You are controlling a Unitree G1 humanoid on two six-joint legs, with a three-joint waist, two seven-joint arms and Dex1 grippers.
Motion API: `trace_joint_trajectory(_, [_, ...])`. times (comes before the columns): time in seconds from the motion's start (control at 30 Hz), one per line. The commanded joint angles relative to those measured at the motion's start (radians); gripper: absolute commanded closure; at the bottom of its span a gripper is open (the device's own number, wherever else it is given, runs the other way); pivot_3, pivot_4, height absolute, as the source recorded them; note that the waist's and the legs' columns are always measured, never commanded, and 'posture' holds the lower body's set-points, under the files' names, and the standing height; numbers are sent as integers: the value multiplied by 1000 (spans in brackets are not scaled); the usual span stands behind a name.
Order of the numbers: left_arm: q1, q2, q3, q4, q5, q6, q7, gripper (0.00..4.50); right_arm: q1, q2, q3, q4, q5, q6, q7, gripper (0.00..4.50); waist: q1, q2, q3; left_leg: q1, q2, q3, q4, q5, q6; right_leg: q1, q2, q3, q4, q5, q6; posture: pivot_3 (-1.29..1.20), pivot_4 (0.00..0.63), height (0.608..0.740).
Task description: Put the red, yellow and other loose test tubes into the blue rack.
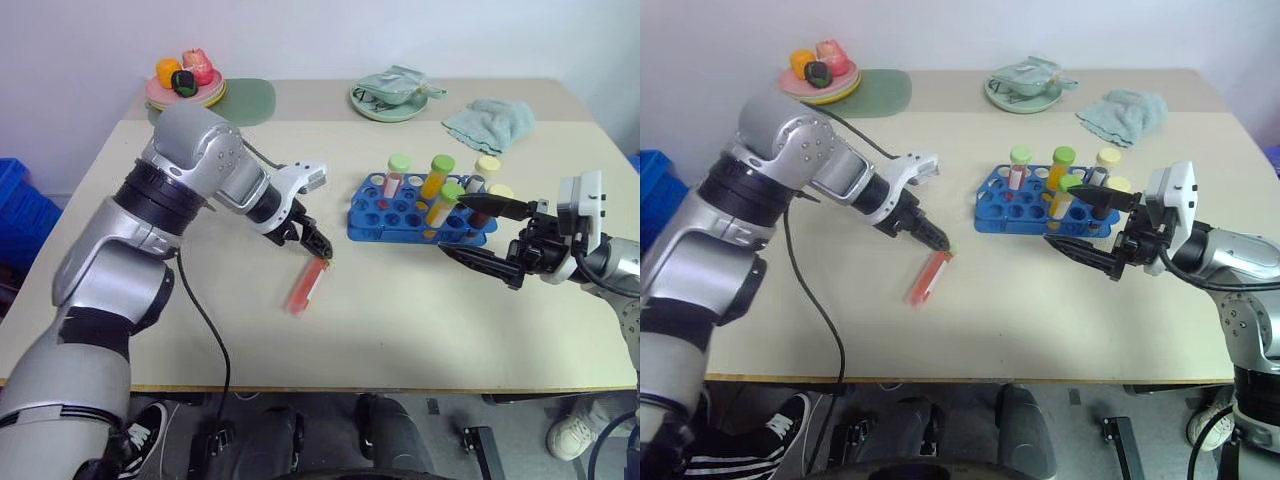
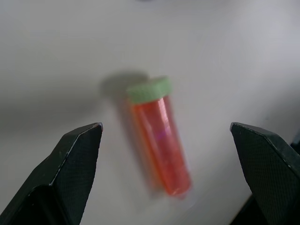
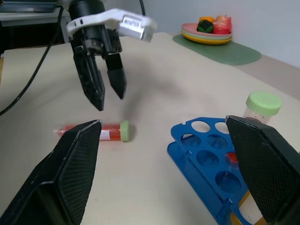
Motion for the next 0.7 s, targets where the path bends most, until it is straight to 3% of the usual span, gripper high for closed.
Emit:
trace_joint_trajectory(0.03, [-52,10,-39,12,-117,8,22,0,-13,4,-7,1,-8,-23,2,170,1,0,0,0,0,0,0,0,0,0,0,0,0,0,0,0,150,740])
trace_joint_trajectory(0.17, [-69,6,-63,86,-198,8,101,0,-27,6,2,12,-10,-22,6,170,-1,0,0,0,0,0,1,0,0,0,0,0,0,0,0,0,150,740])
trace_joint_trajectory(0.43, [-45,57,-117,32,-299,8,193,0,-28,22,5,18,-24,-33,0,170,-2,0,0,-1,0,0,0,0,0,-1,0,0,0,0,0,0,150,740])
trace_joint_trajectory(0.7, [17,48,-70,12,-367,8,313,0,-7,27,-2,-4,-16,-23,-5,170,-1,0,0,-1,0,0,1,0,0,-1,0,1,1,0,0,0,150,740])
